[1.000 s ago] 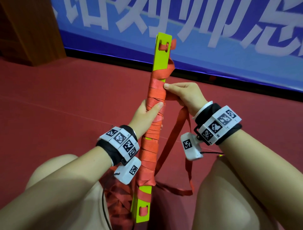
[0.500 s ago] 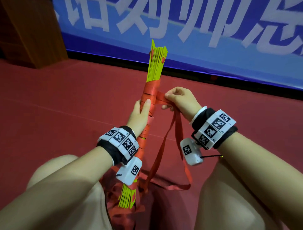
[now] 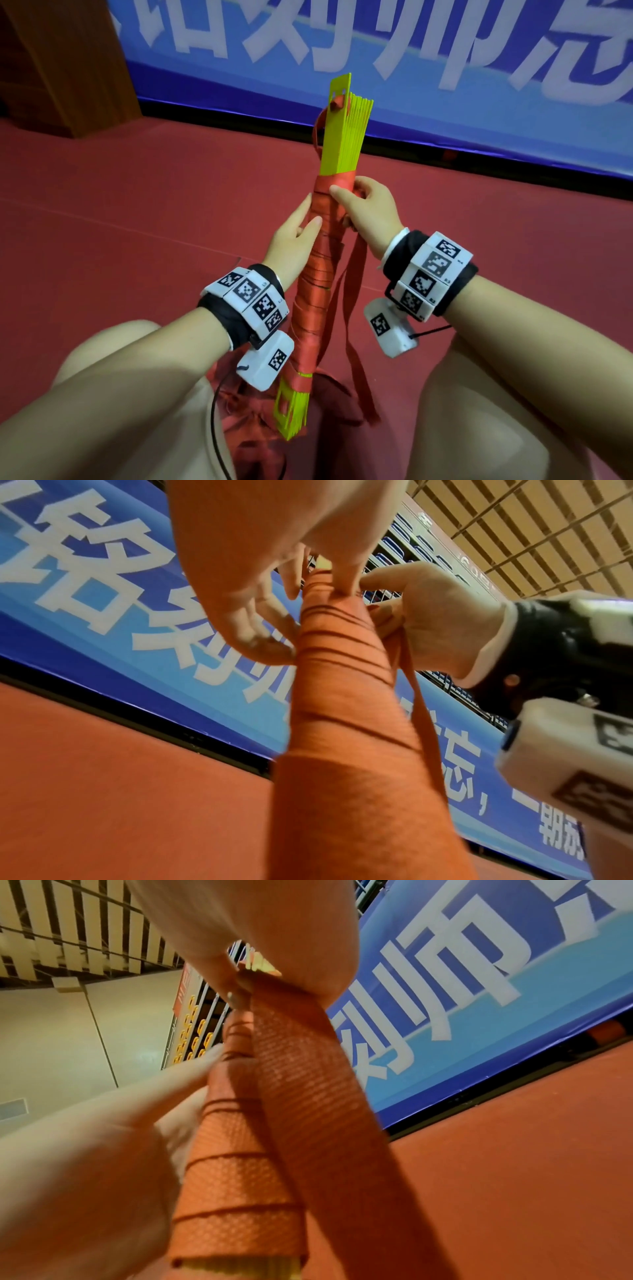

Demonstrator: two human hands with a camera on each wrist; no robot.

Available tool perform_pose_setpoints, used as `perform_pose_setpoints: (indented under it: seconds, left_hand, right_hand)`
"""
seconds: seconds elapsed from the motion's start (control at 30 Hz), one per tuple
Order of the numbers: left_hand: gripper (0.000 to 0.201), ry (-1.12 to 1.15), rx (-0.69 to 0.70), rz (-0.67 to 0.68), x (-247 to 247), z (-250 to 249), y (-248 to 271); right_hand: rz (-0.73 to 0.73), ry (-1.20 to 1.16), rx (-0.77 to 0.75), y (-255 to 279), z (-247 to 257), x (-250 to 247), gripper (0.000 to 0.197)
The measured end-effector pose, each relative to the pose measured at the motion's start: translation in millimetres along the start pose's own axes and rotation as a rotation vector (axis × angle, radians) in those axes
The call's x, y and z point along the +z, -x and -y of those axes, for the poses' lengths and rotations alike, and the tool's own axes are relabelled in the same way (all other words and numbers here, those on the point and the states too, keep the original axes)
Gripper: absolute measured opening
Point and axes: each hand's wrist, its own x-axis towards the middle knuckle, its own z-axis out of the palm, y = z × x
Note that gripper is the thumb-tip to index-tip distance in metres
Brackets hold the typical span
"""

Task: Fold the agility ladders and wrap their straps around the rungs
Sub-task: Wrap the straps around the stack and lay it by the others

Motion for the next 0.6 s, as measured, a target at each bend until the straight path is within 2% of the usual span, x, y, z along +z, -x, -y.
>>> perform_pose_setpoints:
  seconds: [0.1, 0.23, 0.33, 0.5, 0.6]
  left_hand:
    - [0.047, 0.010, 0.018, -0.007, -7, -8, 0]
    - [0.033, 0.169, -0.070, 0.106, -4, -23, 5]
    - [0.037, 0.312, -0.124, 0.160, 0, -28, 10]
    - [0.062, 0.151, 0.150, 0.094, -4, -28, 15]
    - [0.071, 0.069, 0.208, 0.037, -6, -27, 12]
  right_hand:
    - [0.057, -0.123, -0.048, 0, 7, -5, 0.006]
    - [0.176, -0.366, -0.024, 0, 17, -14, 0.011]
    - [0.231, -0.421, -0.049, 0, 20, -18, 0.011]
    - [0.236, -0.404, -0.103, -1, 23, -24, 0.013]
    - [0.188, -0.276, -0.055, -6, 22, -28, 0.026]
